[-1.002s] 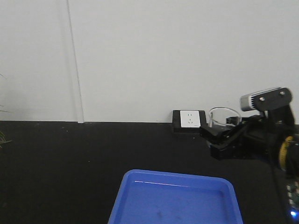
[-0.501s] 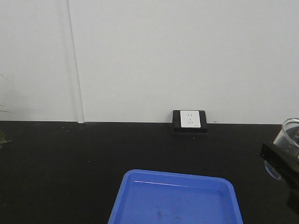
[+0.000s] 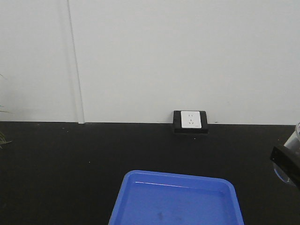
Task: Move beaker to silver tray on left bench
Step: 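Hold the beaker raised in the right gripper beside the robot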
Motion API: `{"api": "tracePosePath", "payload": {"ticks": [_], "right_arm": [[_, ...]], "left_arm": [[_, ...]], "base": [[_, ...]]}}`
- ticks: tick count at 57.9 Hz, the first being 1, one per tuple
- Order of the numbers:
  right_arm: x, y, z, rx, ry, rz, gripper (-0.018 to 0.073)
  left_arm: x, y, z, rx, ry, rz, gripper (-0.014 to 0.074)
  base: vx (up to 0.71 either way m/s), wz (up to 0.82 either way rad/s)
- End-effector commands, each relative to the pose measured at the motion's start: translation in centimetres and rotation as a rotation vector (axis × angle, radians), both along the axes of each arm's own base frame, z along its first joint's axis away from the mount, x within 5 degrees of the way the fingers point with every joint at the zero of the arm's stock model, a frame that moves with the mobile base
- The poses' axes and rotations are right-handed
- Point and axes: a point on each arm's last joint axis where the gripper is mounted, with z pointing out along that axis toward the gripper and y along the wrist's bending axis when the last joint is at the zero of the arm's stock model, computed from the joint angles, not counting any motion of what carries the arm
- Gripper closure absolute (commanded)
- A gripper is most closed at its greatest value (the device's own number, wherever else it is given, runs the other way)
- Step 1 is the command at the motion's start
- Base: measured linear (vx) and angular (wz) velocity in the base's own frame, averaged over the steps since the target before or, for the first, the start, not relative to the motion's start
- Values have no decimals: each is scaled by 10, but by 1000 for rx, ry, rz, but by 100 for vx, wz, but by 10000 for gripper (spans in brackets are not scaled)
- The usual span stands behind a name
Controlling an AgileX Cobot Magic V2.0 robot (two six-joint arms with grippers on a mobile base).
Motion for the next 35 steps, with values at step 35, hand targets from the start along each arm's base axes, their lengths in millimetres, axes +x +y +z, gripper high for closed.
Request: {"api": "tracePosePath", "payload": {"ticks": [35], "right_arm": [[-1, -3, 10, -17, -42, -34, 566]], "left_arm": [[1, 0, -2, -8, -65, -5, 595]], "base": [[0, 0]]}}
